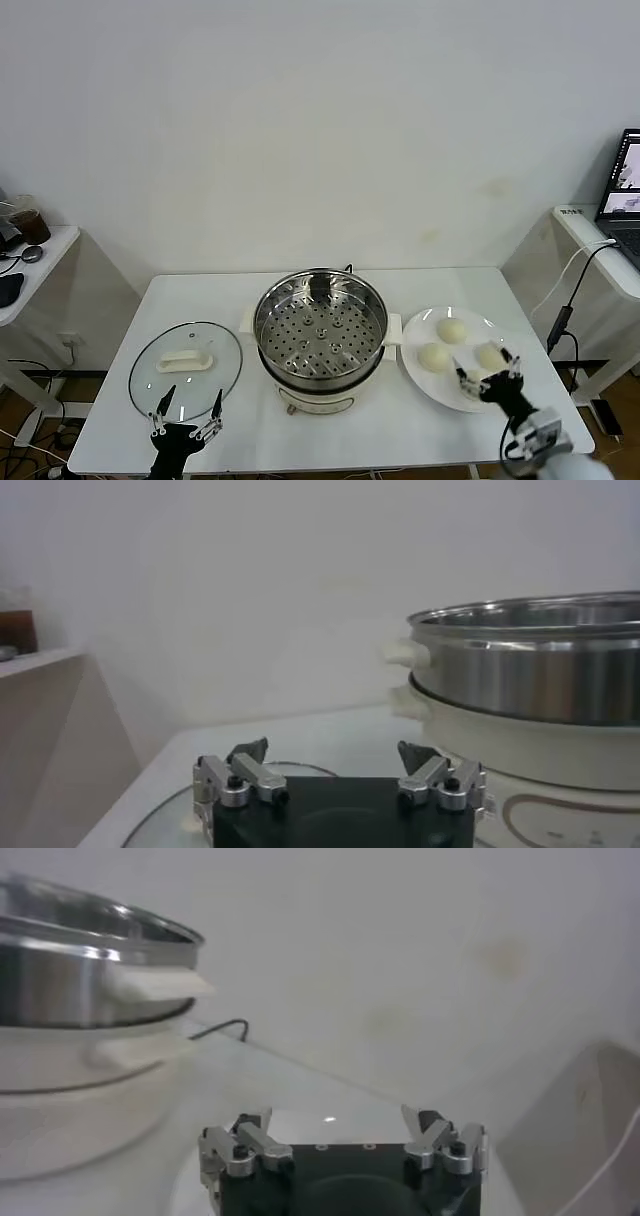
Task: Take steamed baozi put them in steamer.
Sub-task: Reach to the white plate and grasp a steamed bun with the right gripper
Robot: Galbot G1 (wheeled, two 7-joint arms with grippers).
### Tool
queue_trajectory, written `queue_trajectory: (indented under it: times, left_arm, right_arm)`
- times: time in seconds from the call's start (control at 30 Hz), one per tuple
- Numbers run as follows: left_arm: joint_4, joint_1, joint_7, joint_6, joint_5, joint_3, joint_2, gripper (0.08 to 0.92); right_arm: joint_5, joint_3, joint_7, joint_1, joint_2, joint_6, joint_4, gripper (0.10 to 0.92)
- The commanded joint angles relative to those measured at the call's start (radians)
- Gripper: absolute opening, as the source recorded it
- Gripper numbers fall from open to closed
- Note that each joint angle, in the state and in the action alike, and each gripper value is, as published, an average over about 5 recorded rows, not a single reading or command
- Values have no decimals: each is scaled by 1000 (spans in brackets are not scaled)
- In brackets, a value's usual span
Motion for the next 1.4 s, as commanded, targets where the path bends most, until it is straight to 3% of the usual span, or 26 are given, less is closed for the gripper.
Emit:
queue_trajectory:
  times: [0.03, 0.33, 0.6, 0.97, 1.4]
  left_arm:
    - [8, -10, 5, -14, 7, -2, 2, 823]
    - [11, -3, 7, -39, 41, -3, -17, 823]
    - [12, -4, 5, -44, 56, -8, -27, 823]
    - [26, -13, -1, -48, 78, -28, -35, 823]
    - [46, -31, 0, -52, 87, -45, -28, 823]
  right_arm:
    - [-79, 18, -128, 88, -190, -76, -48, 823]
    - [-364, -202, -465, 408, -385, 18, -234, 823]
    - [-485, -621, -616, 813, -373, 149, -445, 823]
    - [-437, -1079, -697, 1194, -183, 137, -698, 823]
    - [-410, -1207, -687, 1270, -40, 66, -845, 821]
